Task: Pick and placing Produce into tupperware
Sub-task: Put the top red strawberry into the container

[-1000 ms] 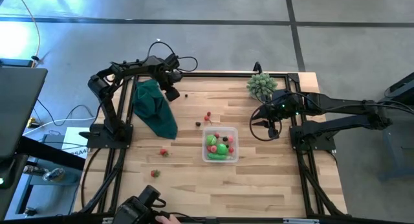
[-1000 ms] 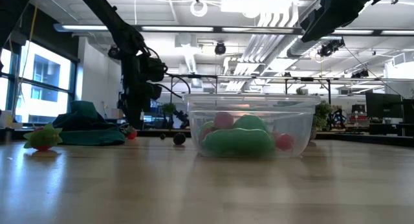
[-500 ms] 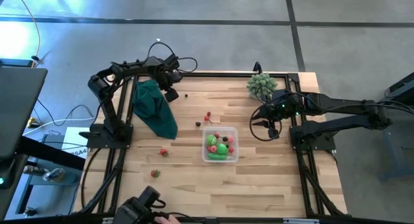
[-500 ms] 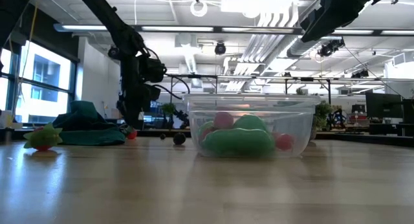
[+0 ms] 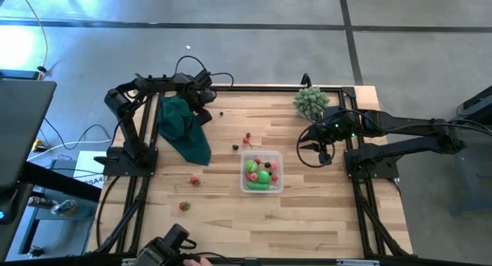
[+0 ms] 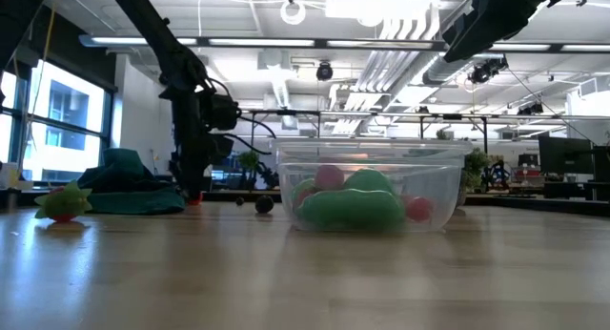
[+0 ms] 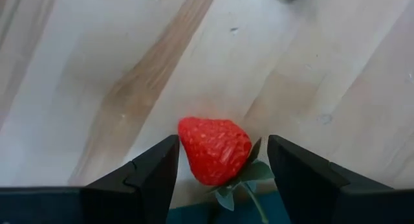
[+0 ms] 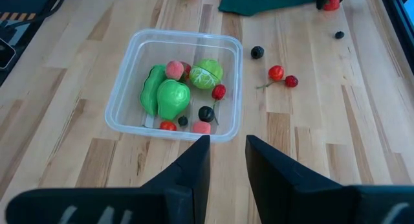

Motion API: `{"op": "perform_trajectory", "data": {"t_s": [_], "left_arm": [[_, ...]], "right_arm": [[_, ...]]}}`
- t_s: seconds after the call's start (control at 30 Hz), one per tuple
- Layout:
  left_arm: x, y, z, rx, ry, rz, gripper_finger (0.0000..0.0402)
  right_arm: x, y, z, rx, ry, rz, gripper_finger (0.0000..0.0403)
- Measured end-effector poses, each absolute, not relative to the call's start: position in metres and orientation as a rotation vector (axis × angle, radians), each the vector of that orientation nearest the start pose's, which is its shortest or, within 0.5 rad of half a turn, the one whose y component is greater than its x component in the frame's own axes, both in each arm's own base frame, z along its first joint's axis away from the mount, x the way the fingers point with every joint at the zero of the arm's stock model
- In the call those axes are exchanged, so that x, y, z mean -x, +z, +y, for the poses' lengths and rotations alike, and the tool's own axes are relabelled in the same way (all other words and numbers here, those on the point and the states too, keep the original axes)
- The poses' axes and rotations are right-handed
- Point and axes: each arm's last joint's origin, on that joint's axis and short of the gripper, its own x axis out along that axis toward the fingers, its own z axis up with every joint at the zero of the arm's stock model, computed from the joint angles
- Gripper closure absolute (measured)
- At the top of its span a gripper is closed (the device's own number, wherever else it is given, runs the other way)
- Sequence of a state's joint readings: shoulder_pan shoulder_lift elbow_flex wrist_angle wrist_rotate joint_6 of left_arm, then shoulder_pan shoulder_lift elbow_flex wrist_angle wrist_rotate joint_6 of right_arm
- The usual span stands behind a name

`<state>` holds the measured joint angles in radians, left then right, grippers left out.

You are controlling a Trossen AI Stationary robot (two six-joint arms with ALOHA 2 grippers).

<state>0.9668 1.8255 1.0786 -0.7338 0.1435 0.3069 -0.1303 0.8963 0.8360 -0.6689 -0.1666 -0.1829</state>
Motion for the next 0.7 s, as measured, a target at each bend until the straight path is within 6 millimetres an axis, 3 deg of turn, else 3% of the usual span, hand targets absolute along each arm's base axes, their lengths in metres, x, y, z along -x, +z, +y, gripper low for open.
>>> {"op": "perform_trajectory", "data": {"t_s": [0.33, 0.7], "left_arm": [[-0.1821, 0.1405, 0.2587, 0.527, 0.469, 1.361, 0.0182], [-0.1837, 0.1408, 0.2610, 0.510, 0.477, 1.337, 0.0257]], "right_arm": [[-0.1743, 0.2907, -0.0179, 0.067, 0.101, 0.715, 0.0313], [-0.1743, 0.2907, -0.0179, 0.067, 0.101, 0.715, 0.0313]]}}
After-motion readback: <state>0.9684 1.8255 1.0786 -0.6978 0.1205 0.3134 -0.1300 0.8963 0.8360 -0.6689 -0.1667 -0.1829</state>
